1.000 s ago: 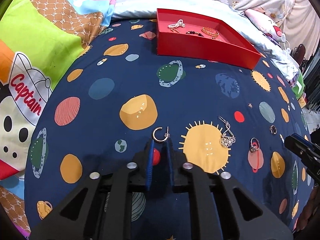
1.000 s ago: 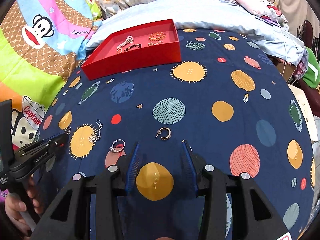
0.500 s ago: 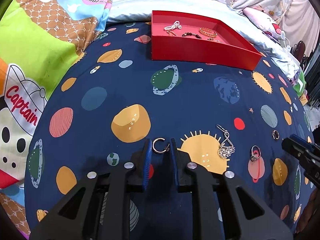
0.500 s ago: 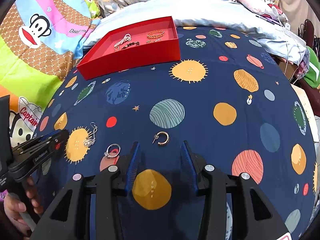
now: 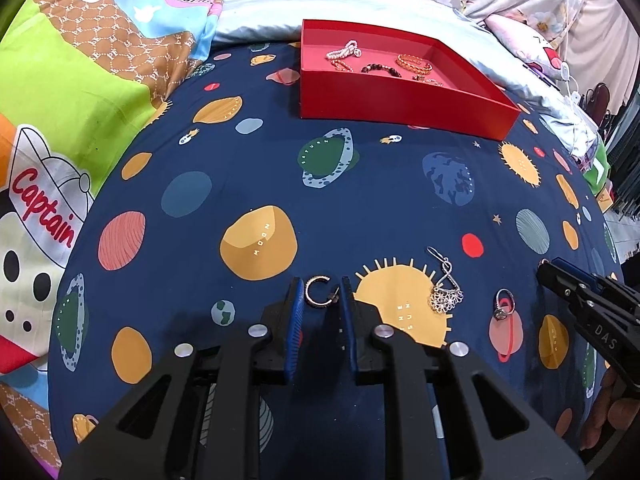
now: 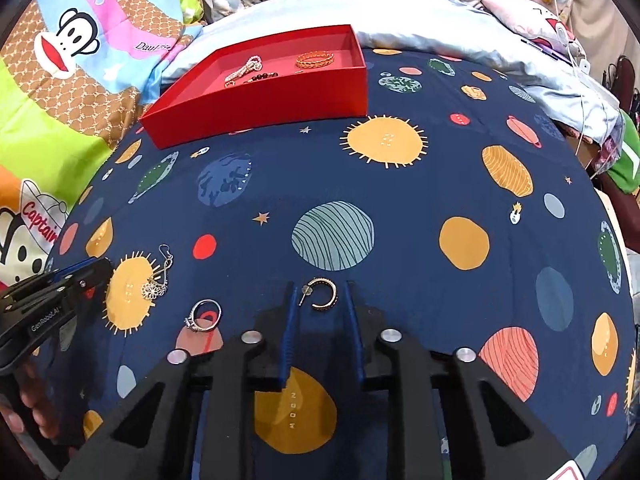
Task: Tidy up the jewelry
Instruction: 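Grasp the small gold hoop with the right tool while the left tool holds its earring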
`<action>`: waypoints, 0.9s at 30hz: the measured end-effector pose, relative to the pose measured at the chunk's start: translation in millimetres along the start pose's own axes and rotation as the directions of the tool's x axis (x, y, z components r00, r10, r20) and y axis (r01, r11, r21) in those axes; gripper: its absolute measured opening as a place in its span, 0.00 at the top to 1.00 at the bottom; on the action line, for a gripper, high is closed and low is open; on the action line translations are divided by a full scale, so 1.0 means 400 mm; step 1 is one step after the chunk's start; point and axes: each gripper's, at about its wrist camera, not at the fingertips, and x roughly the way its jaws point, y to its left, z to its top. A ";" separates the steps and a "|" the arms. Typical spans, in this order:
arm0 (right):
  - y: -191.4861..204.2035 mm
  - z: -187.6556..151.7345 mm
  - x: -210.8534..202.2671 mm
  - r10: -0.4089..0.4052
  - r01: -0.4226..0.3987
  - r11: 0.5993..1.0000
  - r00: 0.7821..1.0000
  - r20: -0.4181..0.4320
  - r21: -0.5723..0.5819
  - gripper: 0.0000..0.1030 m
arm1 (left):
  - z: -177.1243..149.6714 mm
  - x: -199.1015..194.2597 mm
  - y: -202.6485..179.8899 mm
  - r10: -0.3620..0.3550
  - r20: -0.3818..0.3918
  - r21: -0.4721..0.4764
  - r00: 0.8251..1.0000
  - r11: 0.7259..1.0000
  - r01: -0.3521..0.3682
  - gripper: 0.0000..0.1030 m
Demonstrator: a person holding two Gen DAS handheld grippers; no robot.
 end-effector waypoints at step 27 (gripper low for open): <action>0.001 0.186 -0.184 0.141 -0.144 0.990 0.970 0.198 -0.004 0.84 | 0.169 -0.158 -0.009 -0.097 0.157 0.009 0.983 0.995 0.097 0.83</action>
